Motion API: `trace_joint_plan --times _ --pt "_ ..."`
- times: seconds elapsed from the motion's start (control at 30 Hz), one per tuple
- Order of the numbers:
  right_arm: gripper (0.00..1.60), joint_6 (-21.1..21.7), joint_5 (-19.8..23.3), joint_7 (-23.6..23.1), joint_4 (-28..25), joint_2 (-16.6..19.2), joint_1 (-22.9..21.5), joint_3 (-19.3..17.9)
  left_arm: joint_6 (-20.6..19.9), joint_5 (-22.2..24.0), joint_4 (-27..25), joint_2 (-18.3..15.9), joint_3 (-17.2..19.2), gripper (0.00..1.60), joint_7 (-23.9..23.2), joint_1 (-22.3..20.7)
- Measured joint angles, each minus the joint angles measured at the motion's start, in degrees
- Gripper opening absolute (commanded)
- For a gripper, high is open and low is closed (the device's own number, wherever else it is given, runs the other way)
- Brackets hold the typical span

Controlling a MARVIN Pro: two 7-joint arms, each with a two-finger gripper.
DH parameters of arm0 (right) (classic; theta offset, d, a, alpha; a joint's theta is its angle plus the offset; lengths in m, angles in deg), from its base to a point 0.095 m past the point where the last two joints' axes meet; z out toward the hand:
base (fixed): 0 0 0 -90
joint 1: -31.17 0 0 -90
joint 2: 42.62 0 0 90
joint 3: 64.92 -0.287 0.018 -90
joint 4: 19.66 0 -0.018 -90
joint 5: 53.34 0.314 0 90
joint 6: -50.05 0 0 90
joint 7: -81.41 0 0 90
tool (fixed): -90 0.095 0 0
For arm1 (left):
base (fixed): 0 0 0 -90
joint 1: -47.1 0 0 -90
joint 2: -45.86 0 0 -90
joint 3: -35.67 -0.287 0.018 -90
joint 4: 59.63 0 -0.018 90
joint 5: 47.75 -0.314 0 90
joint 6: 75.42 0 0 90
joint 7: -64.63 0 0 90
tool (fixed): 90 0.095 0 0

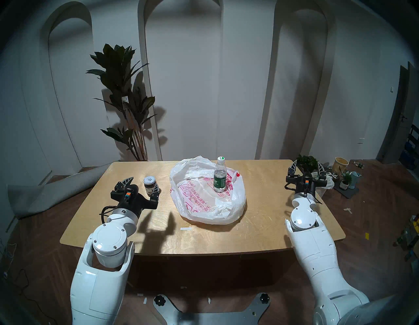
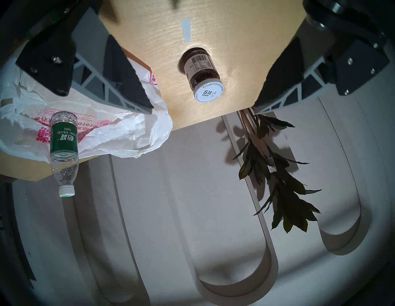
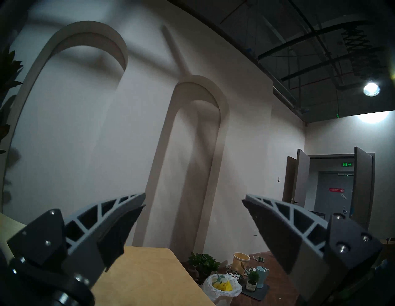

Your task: Bag the groceries: heavy items first, fragile items on top

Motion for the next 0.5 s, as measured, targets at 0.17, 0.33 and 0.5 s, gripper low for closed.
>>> trace_joint_plan --times 0.17,0.33,0.5 --pt "1.60 -0.8 0.0 -1.5 -3.0 0.8 2.3 0.4 -0.1 0.7 3.0 -0.2 0.0 1.60 -0.8 -2.2" --pt "1.60 -1.6 0.3 -3.4 -6.5 1.8 5.2 0.5 -0.2 2.0 7.5 -0.2 0.1 1.60 -1.6 -4.6" --pt "1.60 -2.3 1.2 -5.2 -10.1 2.8 8.0 0.3 -0.2 3.7 12.4 -0.1 0.5 1.60 -2.5 -7.1"
